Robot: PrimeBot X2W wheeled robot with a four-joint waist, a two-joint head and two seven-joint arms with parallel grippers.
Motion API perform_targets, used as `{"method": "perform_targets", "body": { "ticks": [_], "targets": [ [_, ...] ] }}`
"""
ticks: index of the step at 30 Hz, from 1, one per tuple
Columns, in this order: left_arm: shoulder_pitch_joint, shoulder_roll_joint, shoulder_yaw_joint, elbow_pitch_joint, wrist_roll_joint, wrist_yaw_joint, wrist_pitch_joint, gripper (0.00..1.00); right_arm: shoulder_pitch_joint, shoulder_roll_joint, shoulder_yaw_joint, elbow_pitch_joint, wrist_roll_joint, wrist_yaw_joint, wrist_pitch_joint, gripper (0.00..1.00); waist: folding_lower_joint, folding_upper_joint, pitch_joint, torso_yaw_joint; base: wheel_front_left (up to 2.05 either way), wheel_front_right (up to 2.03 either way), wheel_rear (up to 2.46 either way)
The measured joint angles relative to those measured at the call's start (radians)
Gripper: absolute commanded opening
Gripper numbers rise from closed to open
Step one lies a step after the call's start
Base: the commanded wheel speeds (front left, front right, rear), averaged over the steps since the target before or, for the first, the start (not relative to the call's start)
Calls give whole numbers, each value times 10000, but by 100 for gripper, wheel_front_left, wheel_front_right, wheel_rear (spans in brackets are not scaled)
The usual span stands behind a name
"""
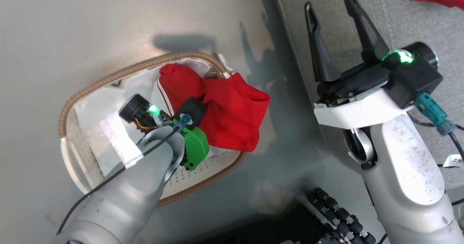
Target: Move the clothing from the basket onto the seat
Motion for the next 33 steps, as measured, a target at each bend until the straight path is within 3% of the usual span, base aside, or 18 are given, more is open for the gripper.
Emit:
{"method": "perform_targets", "body": {
  "ticks": [16,33],
  "targets": [
    [2852,31,2102,-2351,-10,0,8,0,1348,-265,184,968,31,0,-2,100,0,0,-2575,763,0,0,0],
    [4660,-242,3952,-5492,332,0,8,0,2964,-257,36,1643,31,0,-2,100,-1,0,-5294,1666,0,0,0]
  ]
}}
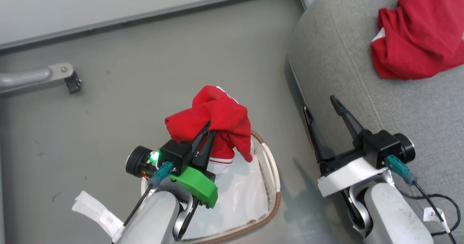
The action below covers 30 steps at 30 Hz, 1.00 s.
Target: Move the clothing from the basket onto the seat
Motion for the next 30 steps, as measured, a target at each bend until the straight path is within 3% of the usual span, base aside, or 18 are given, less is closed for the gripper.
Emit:
{"method": "perform_targets", "body": {
  "ticks": [21,30],
  "targets": [
    [694,-117,938,-2884,-209,0,0,0,1508,211,449,489,-4,0,0,100,0,0,-2321,575,0,0,0],
    [783,-123,598,-3076,-372,0,0,0,1324,150,1875,454,125,0,0,100,0,0,-2520,802,0,0,0]
  ]
}}
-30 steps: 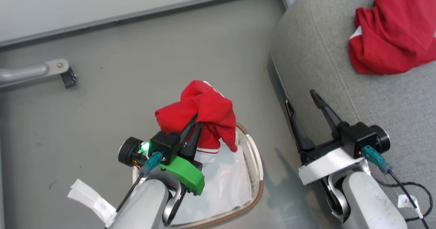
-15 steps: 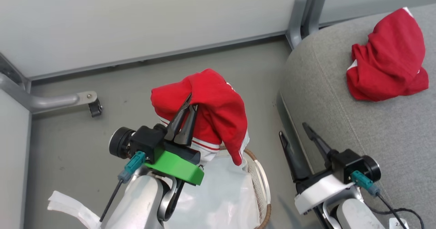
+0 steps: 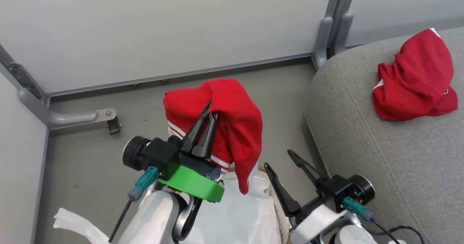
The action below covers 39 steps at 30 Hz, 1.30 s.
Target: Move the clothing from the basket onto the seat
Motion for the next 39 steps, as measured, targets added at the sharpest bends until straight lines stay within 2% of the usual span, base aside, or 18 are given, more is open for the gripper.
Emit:
{"method": "perform_targets", "body": {
  "ticks": [7,17,18,19,20,30,31,32,33,39],
  "targets": [
    [-51,-6,-654,-25,-197,-2,0,0,-1357,-12,1198,341,113,0,2,100,0,0,140,246,0,0,0],
    [-320,-6,-1722,-136,-686,0,0,0,-2549,186,1310,1427,-255,0,2,100,0,0,247,849,0,0,0],
    [-323,-4,-1789,-134,-717,0,0,0,-2568,194,1333,1513,-255,0,0,45,0,0,249,901,0,0,0],
    [-326,-4,-1870,-134,-755,0,0,0,-2585,199,1338,1601,-255,0,0,10,0,-1,249,964,0,0,0],
    [-328,-4,-1937,-136,-794,-2,0,0,-2617,199,1327,1680,-253,0,0,0,0,0,249,1025,0,0,0],
    [-333,-6,-1889,-113,-880,2,-2,0,-2607,215,1112,1691,121,0,2,0,1,0,337,1164,0,0,0],
    [-333,-6,-1858,-90,-855,19,-2,6,-2554,217,1026,1655,142,0,2,0,0,0,349,1123,0,0,0],
    [-333,-4,-1820,-79,-815,35,0,46,-2489,217,959,1628,174,0,0,0,0,0,358,1084,0,0,0],
    [-332,-6,-1766,-42,-748,63,0,100,-2402,217,882,1609,196,0,0,0,0,0,367,1023,0,0,0],
    [-305,-8,-1417,111,-495,105,0,100,-1858,213,332,1275,397,0,2,0,1,0,423,469,0,0,0]
  ]
}}
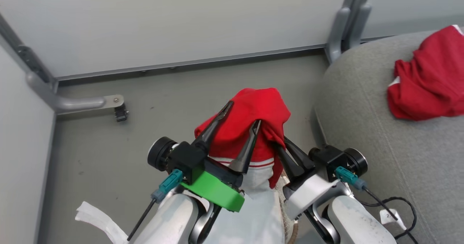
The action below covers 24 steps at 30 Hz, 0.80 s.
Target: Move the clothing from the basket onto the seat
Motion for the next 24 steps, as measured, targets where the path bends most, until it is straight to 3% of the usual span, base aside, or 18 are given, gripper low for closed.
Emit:
{"method": "perform_targets", "body": {
  "ticks": [24],
  "targets": [
    [176,-17,702,614,414,-92,-8,100,1267,-46,-1595,-970,46,0,0,0,0,0,377,-4361,0,0,0]
  ]
}}
